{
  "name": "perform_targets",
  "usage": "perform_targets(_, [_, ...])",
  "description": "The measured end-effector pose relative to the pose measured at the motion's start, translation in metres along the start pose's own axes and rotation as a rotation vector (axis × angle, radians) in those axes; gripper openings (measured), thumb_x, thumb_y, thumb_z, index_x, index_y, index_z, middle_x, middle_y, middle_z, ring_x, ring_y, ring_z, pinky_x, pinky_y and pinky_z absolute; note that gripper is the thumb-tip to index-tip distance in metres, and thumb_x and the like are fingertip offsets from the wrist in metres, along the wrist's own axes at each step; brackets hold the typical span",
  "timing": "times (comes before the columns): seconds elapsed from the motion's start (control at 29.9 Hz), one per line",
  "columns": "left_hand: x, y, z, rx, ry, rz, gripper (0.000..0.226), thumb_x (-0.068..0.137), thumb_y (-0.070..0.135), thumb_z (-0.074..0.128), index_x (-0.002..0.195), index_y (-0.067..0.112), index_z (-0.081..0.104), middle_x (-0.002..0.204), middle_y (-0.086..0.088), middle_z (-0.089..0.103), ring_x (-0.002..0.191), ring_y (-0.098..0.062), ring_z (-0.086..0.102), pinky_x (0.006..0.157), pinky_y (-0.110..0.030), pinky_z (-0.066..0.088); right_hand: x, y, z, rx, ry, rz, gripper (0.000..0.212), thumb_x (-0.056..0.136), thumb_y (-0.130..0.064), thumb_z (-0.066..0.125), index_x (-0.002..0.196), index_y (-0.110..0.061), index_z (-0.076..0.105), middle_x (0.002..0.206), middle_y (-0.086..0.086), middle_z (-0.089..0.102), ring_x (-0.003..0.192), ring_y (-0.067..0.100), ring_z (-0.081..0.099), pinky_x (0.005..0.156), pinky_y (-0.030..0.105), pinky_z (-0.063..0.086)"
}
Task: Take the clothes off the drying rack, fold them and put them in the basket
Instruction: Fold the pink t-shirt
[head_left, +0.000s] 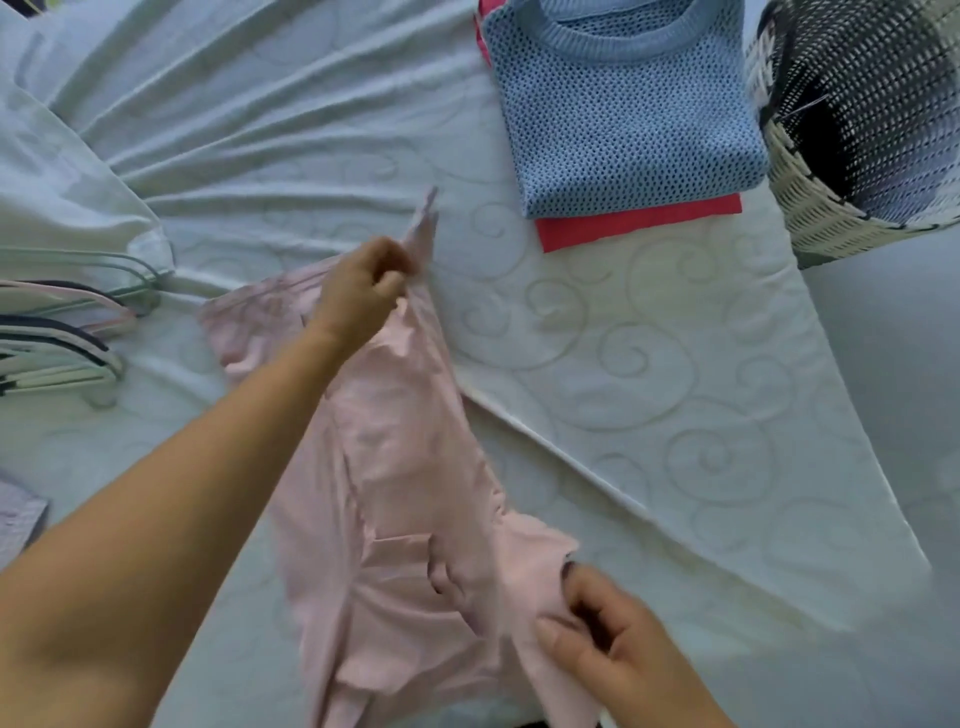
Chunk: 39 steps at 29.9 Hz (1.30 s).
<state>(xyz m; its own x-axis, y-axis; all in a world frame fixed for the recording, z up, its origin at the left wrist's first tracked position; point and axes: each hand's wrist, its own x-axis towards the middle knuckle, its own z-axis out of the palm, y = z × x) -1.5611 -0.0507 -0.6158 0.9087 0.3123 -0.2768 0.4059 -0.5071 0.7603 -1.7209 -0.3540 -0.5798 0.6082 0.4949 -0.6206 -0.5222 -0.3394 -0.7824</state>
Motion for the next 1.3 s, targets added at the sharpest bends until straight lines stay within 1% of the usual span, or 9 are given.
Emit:
perform_targets(0.13, [-0.048, -0.061, -0.049, -0.380, 0.063, -0.289, 0.035, 0.089, -0.006, 0.042, 0.103, 0.024, 0.051, 0.087, 0.004, 0.054, 0.070, -0.004, 0.056, 0.070, -0.026, 0.048, 0.009, 0.035, 0.108, -0.359, -0.332, -0.030, 0.060, 0.067, -0.075, 0.056, 0.117, -0.042, 0.048, 0.082, -0.015, 0.061, 0.072, 0.008, 0.059, 0.074, 0.029, 0.044])
perform_targets(0.2, [-0.075, -0.090, -0.067, -0.466, 0.090, -0.418, 0.040, 0.092, 0.000, 0.046, 0.119, 0.031, 0.040, 0.095, 0.003, 0.050, 0.078, -0.012, 0.056, 0.074, -0.027, 0.049, 0.019, 0.031, 0.127, -0.460, -0.285, 0.023, 0.062, 0.073, -0.075, 0.044, 0.121, -0.036, 0.046, 0.105, -0.012, 0.054, 0.074, -0.006, 0.051, 0.077, 0.017, 0.041])
perform_targets(0.33, [-0.132, -0.118, -0.063, -0.506, 0.248, -0.564, 0.010, 0.094, 0.004, 0.046, 0.099, 0.013, 0.048, 0.091, -0.010, 0.056, 0.074, -0.016, 0.058, 0.056, -0.014, 0.048, 0.039, 0.034, 0.117, -0.597, -0.001, 0.046, 0.069, 0.066, -0.063, 0.024, 0.106, -0.018, 0.059, 0.111, 0.001, 0.058, 0.093, 0.015, 0.058, 0.083, 0.029, 0.043])
perform_targets(0.5, [-0.234, -0.138, -0.019, -0.169, -0.011, -0.587, 0.045, 0.074, 0.024, 0.077, 0.108, 0.014, 0.048, 0.091, -0.002, 0.052, 0.082, -0.016, 0.052, 0.072, -0.016, 0.042, 0.047, 0.051, 0.088, -0.901, 0.177, 0.126, 0.041, 0.078, -0.039, 0.064, 0.112, -0.016, 0.056, 0.108, 0.003, 0.054, 0.103, 0.025, 0.054, 0.084, 0.036, 0.044])
perform_targets(0.63, [-0.288, -0.149, 0.006, -0.199, -0.048, -0.685, 0.054, 0.062, 0.038, 0.076, 0.103, 0.018, 0.046, 0.100, -0.003, 0.056, 0.091, -0.021, 0.057, 0.083, -0.040, 0.048, 0.026, 0.061, 0.085, -0.835, 0.020, 0.384, 0.055, 0.074, -0.036, 0.070, 0.121, -0.028, 0.044, 0.107, -0.013, 0.051, 0.099, 0.010, 0.054, 0.073, 0.023, 0.036])
perform_targets(0.87, [-0.296, -0.157, 0.010, -0.497, -0.053, -0.819, 0.010, 0.085, 0.013, 0.059, 0.079, 0.010, 0.051, 0.079, -0.009, 0.054, 0.077, -0.019, 0.049, 0.068, -0.034, 0.040, -0.016, 0.075, 0.090, -0.821, 0.089, 0.371, 0.031, 0.075, -0.022, 0.069, 0.095, -0.025, 0.046, 0.078, -0.006, 0.057, 0.066, 0.003, 0.050, 0.061, 0.016, 0.038])
perform_targets(1.04, [-0.312, -0.152, 0.006, -0.458, -0.120, -0.837, 0.042, 0.061, 0.039, 0.072, 0.089, 0.019, 0.047, 0.094, -0.008, 0.064, 0.088, -0.025, 0.062, 0.082, -0.042, 0.050, -0.014, 0.076, 0.096, -0.663, 0.184, 0.340, 0.013, 0.087, -0.030, 0.061, 0.079, -0.025, 0.053, 0.088, 0.001, 0.054, 0.080, 0.011, 0.053, 0.067, 0.018, 0.037])
perform_targets(1.2, [-0.335, -0.149, 0.023, -0.207, -0.081, -0.715, 0.060, 0.076, 0.010, 0.069, 0.123, 0.017, 0.033, 0.111, 0.000, 0.049, 0.097, -0.024, 0.056, 0.079, -0.032, 0.045, 0.019, 0.078, 0.102, -0.505, 0.287, 0.422, 0.007, 0.089, -0.018, 0.059, 0.090, -0.011, 0.056, 0.088, 0.003, 0.060, 0.085, 0.022, 0.057, 0.070, 0.029, 0.038])
perform_targets(1.3, [-0.340, -0.145, 0.029, -0.075, -0.043, -0.667, 0.037, 0.080, 0.013, 0.067, 0.109, 0.019, 0.045, 0.105, 0.001, 0.038, 0.093, -0.024, 0.053, 0.073, -0.026, 0.036, 0.020, 0.083, 0.105, -0.483, 0.301, 0.444, 0.011, 0.083, -0.016, 0.065, 0.089, -0.009, 0.060, 0.081, 0.001, 0.060, 0.077, 0.019, 0.056, 0.065, 0.028, 0.037])
